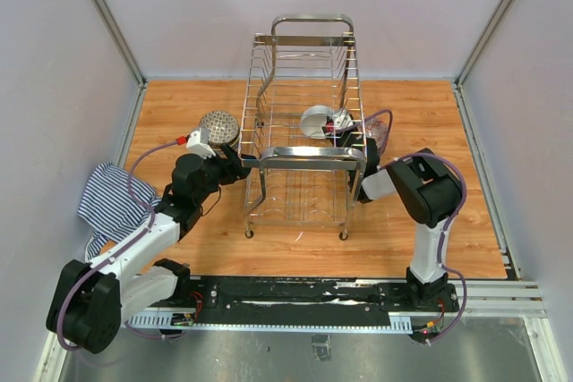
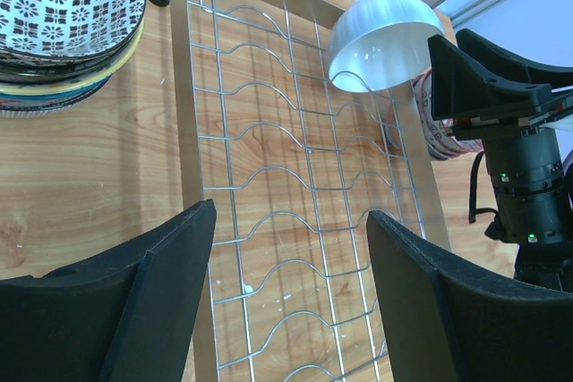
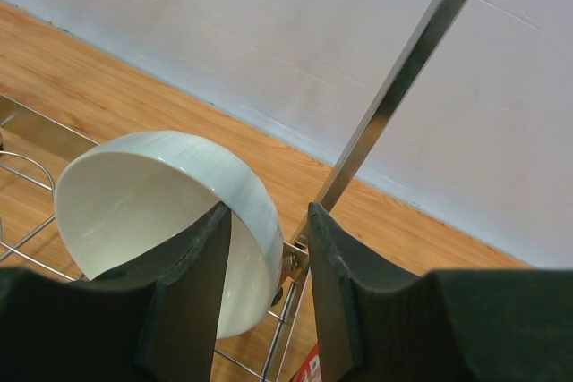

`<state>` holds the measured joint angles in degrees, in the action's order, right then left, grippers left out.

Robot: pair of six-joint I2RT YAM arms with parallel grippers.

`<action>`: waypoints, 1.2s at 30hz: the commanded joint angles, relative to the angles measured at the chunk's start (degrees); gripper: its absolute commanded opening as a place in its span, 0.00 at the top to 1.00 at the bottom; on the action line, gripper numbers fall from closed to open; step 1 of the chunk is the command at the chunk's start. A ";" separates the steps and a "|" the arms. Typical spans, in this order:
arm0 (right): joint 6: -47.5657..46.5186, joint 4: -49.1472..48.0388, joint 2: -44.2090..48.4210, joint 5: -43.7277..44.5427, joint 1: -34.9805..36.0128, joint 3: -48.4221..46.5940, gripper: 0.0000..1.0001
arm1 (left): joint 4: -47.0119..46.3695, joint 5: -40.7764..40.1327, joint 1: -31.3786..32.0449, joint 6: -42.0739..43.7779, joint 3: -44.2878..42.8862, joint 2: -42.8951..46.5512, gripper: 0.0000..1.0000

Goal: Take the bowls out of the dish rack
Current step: Adjust the dish rack at the center of the board.

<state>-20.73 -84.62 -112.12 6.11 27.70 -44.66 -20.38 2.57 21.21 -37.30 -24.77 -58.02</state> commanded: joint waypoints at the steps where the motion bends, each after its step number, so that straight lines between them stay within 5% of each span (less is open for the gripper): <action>1: 4.12 -6.17 4.66 0.11 -2.31 0.72 0.60 | 0.26 -1.04 0.41 0.91 -2.11 1.53 0.27; 13: 8.82 -6.26 9.48 -0.89 -4.06 4.69 0.59 | 2.53 -1.67 0.41 1.44 -3.37 3.38 0.26; 23: 9.57 -4.36 15.42 7.06 -4.06 9.07 0.57 | 4.39 -1.74 0.41 1.35 -3.66 5.33 0.26; 36: 22.61 24.75 36.30 13.07 -6.42 13.86 0.53 | 6.35 0.40 0.40 0.82 -1.98 9.19 0.26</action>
<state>-5.06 -71.85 -81.73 17.23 22.79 -31.86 -14.35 1.78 21.21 -36.47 -26.37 -51.16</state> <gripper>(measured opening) 0.463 0.739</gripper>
